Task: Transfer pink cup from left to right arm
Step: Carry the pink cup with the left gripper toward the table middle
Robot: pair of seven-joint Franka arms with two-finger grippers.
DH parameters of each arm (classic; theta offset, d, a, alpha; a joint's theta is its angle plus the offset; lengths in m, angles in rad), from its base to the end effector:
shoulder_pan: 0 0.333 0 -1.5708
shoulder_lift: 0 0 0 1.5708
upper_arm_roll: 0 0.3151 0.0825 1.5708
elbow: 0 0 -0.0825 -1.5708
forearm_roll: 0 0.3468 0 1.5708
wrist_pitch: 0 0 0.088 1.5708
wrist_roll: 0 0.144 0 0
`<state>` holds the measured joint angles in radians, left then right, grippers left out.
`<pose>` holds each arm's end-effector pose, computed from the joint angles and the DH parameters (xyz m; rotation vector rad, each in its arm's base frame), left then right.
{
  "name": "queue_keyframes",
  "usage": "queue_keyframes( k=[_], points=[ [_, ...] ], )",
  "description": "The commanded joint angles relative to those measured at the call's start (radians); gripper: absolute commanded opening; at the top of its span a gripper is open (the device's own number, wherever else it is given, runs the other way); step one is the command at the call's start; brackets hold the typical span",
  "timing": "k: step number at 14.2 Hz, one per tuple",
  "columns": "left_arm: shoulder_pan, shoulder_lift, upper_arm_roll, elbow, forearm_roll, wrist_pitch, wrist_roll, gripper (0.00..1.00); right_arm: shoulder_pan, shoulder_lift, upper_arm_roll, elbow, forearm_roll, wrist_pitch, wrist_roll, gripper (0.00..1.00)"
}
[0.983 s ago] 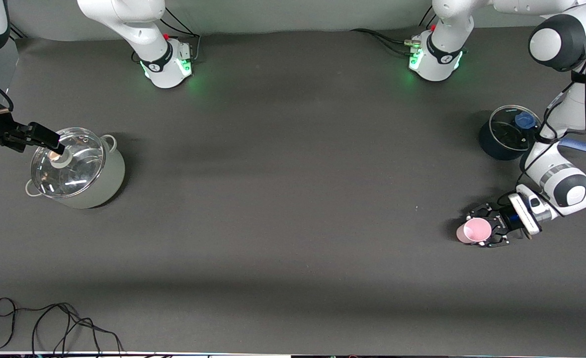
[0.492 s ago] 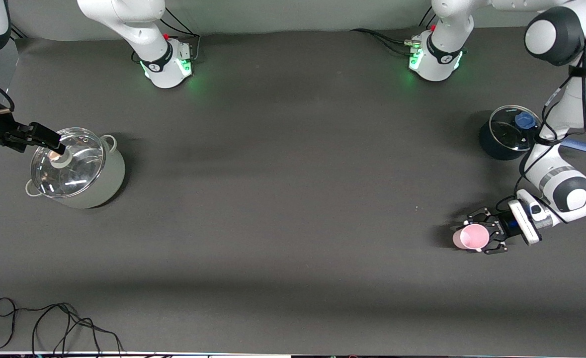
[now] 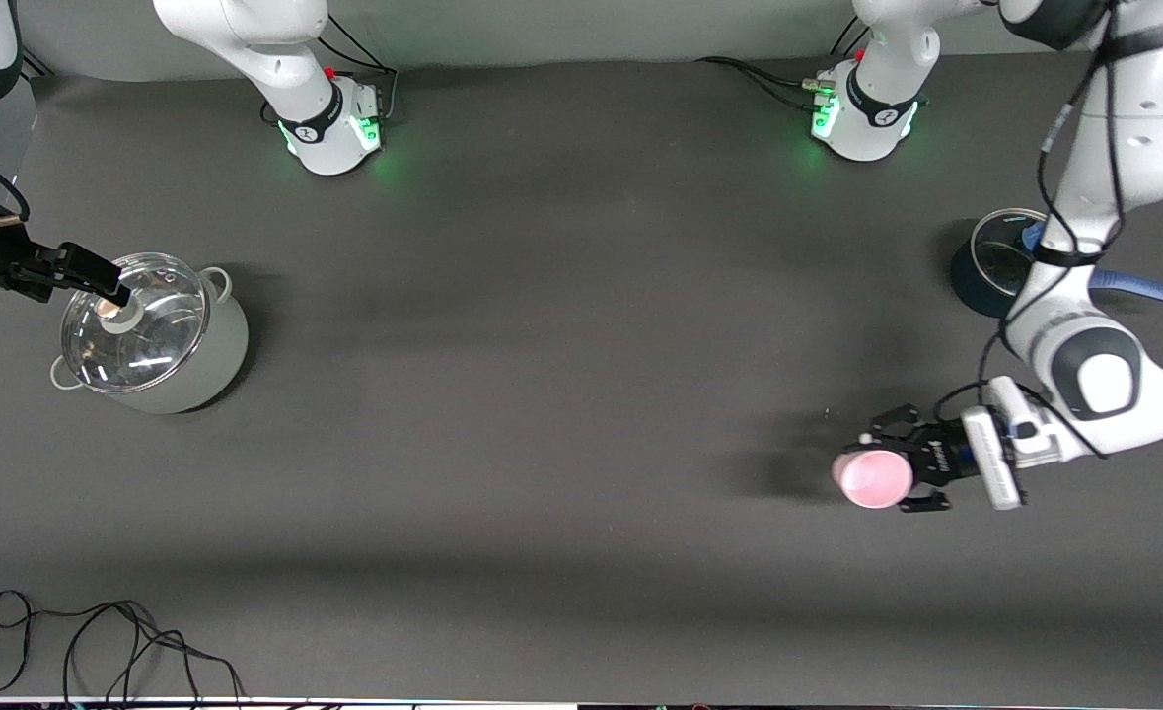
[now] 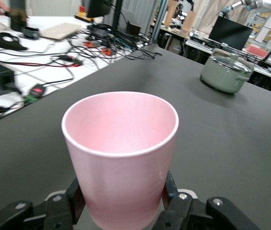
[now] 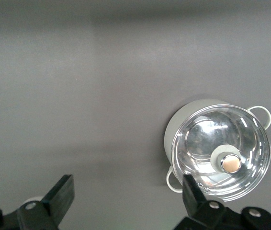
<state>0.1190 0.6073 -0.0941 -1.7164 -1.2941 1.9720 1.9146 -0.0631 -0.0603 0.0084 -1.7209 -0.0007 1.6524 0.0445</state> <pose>0.6425 -0.0718 0.2608 1.8047 -1.0781 0.8894 0.5022 -0.0275 0.5588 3.1366 -0.1556 -0.0129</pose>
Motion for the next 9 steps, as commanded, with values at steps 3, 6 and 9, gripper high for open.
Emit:
queue_keyframes(
  k=[3,6,9],
  points=[
    [-0.106,-0.128,-0.023,-0.071,-0.024,0.033,-0.158,0.33,0.003,-0.013,-0.005,-0.012,0.016,0.007,-0.021,1.00],
    [-0.206,-0.249,-0.023,-0.153,-0.024,0.109,-0.167,0.32,0.003,-0.015,-0.005,-0.011,0.018,0.007,-0.005,1.00],
    [-0.313,-0.372,-0.023,-0.225,-0.024,0.179,-0.170,0.32,0.003,-0.019,-0.008,-0.012,0.040,-0.005,0.000,1.00]
  ],
)
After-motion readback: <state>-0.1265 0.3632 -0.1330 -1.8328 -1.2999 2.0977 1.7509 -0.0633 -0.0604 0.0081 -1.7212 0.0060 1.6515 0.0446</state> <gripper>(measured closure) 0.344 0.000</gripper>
